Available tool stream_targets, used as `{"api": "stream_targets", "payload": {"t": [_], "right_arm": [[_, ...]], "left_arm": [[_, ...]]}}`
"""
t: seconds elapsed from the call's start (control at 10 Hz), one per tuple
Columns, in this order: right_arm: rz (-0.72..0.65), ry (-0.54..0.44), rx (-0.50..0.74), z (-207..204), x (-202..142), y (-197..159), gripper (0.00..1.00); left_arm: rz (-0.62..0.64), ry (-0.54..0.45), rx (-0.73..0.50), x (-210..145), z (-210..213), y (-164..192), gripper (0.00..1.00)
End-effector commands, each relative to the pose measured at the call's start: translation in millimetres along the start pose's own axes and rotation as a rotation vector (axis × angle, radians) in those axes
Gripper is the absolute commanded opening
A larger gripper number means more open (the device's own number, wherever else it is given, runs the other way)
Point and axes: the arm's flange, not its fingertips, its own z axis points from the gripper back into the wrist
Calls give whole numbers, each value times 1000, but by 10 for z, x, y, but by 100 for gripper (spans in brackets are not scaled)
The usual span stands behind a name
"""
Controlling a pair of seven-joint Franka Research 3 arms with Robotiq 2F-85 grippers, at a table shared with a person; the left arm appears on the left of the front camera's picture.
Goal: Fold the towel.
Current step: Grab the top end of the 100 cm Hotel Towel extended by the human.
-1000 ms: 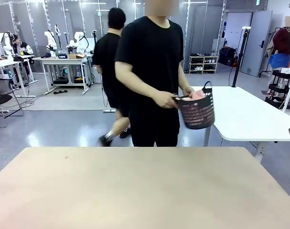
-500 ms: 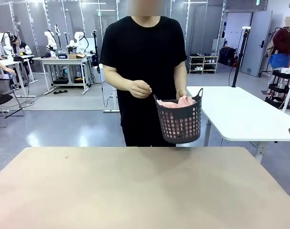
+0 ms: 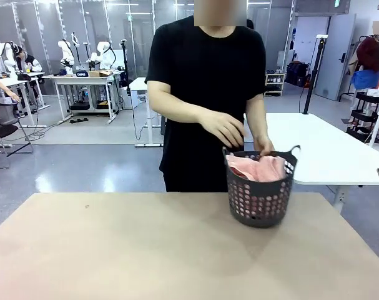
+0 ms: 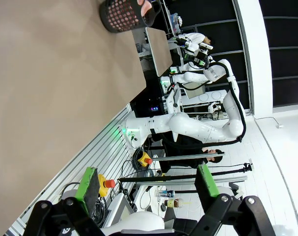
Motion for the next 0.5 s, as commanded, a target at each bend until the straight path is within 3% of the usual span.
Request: {"api": "stream_targets", "payload": {"t": [0.0, 0.4], "right_arm": [[4, -7, 9, 2, 15, 5, 100], [4, -7, 9, 2, 15, 5, 100]], "left_arm": [[-7, 7, -7, -8, 8, 4, 100], [-7, 7, -7, -8, 8, 4, 100]]}}
